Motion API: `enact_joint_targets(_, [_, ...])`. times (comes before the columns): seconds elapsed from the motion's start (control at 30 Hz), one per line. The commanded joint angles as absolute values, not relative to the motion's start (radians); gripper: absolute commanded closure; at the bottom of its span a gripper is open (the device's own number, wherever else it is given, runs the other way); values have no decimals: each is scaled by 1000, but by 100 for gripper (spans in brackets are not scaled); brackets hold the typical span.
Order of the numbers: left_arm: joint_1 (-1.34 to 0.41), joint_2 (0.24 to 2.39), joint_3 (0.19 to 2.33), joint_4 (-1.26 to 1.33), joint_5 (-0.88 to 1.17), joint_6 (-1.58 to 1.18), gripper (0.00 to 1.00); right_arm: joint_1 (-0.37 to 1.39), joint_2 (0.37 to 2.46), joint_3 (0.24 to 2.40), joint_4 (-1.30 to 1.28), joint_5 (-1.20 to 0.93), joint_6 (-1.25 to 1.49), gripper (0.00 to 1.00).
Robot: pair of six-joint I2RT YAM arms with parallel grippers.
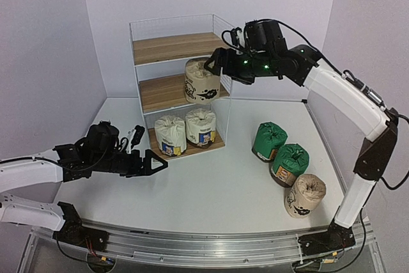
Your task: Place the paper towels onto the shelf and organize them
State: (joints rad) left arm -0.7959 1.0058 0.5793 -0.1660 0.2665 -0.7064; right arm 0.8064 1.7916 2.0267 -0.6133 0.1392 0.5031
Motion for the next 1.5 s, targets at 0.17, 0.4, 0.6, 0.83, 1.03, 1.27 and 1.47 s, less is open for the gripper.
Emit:
enact_joint_targets(0.17, [-799, 975, 599, -153, 264, -697, 0, 805, 1682, 1785, -541, -99, 402, 20])
enact_joint_targets(0.4, [-799, 933, 601, -194, 243, -699, 0, 810, 1716, 1700, -357, -146, 436, 28])
enact_joint_targets(0.6, [-799, 931, 592, -193, 238, -707, 0, 811, 1763, 1709, -242, -4, 492, 31])
enact_joint_targets(0.83, [-799, 922, 574, -185, 232, -719, 1, 809, 1801, 1748, -236, 202, 526, 34])
enact_joint_targets(1.03, [-799, 928, 577, -191, 225, -720, 0, 804, 1845, 1791, -232, 257, 512, 36])
enact_joint_targets(1.27, [-799, 948, 581, -186, 224, -723, 0, 790, 1867, 1803, -226, 343, 508, 38])
enact_joint_targets(1.47, [-799, 958, 586, -182, 224, -725, 0, 787, 1880, 1771, -151, 362, 470, 42])
